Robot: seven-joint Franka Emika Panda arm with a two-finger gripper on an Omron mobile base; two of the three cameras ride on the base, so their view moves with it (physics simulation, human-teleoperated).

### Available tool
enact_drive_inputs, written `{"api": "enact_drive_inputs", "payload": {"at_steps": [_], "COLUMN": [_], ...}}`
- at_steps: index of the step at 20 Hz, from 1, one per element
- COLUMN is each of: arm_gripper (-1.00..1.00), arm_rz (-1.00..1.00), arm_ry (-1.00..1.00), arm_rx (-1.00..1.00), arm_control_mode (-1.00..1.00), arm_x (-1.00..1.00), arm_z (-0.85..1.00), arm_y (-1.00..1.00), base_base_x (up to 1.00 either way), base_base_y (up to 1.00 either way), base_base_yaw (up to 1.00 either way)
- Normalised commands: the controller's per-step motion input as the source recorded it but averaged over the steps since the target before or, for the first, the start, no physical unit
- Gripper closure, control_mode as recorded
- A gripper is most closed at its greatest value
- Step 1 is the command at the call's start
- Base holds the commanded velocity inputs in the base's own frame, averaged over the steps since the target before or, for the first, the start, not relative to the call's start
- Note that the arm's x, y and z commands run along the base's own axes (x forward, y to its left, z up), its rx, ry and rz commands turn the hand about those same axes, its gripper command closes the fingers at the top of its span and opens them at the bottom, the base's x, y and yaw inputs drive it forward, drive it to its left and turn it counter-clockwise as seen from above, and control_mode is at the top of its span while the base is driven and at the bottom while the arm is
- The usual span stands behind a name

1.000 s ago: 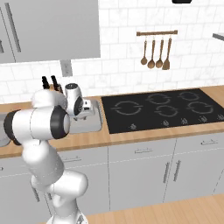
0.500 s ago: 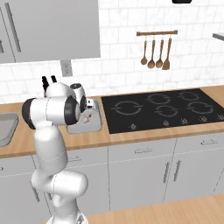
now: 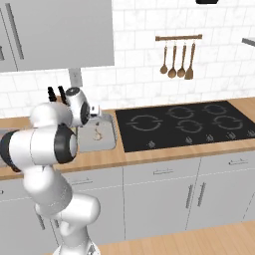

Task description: Place one garlic and one chicken drumstick in each tupperware on the nearby counter, to pack two identical lunches.

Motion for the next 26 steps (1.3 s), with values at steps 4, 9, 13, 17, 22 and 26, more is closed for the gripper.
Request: {"api": "enact_drive_inputs", "payload": {"at_steps": [4,9,13,17,22,26], "arm_gripper": [-1.00,-1.00,-1.00,-1.00,-1.00,-1.00], "arm_rz": [-0.03,-0.02,0.00,0.00,0.00,0.00], "arm_ry": [-0.23,0.00,0.18,0.01,0.00,0.00], "arm_rx": [0.01,0.06,0.04,0.00,0.00,0.00], "arm_control_mode": [-1.00,-1.00,-1.00,1.00,1.00,1.00], "arm_x": [-1.00,-1.00,-1.00,-0.25,0.00,0.00], "arm_z": [0.92,1.00,0.70,0.00,0.00,0.00], "arm_y": [-0.08,-0.24,-0.19,-0.04,0.00,0.00], "base_base_x": [0.00,0.00,0.00,-0.75,-1.00,-0.99], "base_base_y": [0.00,0.00,0.00,-0.04,-0.15,-0.02], "base_base_yaw": [0.00,0.00,0.00,0.00,0.18,0.69]}}
